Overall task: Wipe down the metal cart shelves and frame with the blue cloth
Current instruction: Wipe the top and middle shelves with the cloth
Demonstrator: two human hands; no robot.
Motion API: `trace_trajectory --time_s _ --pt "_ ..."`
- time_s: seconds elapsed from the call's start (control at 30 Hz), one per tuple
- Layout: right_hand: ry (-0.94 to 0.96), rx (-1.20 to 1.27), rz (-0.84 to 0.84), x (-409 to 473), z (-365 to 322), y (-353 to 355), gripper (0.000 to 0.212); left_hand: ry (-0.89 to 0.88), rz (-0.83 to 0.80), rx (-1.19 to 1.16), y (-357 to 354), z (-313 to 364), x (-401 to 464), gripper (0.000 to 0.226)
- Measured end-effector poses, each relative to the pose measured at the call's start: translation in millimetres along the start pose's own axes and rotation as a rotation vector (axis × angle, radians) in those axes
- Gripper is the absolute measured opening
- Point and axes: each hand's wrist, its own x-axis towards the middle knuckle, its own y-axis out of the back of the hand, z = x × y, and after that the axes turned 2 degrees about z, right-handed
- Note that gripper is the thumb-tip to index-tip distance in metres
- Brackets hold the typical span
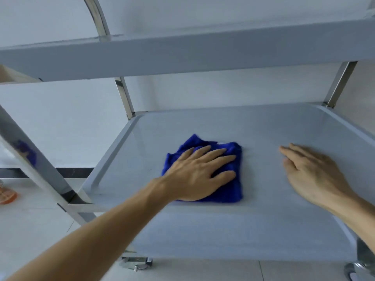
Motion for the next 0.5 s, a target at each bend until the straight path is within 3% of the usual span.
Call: trace_trajectory --time_s 0.2,0.3,0.4,0.5 --pt "-0.008 -0.040 0.007 0.6 -5.2 -7.6 0.046 0.348 0.026 0.025 31.6 -126.5 -34.7 0.079" --pt "-0.014 -0.065 0.017 0.2 -9.9 -11.5 0.047 0.582 0.044 0.070 29.8 -170.2 -17.1 0.072" --pt "-0.017 -0.095 0.009 1.7 -13.4 -13.4 0.048 0.751 0.068 0.084 25.0 -174.7 17.7 0.063" --pt "-0.015 -0.117 0.010 2.3 -15.1 -13.7 0.048 0.730 0.076 0.063 20.5 -150.3 49.8 0.063"
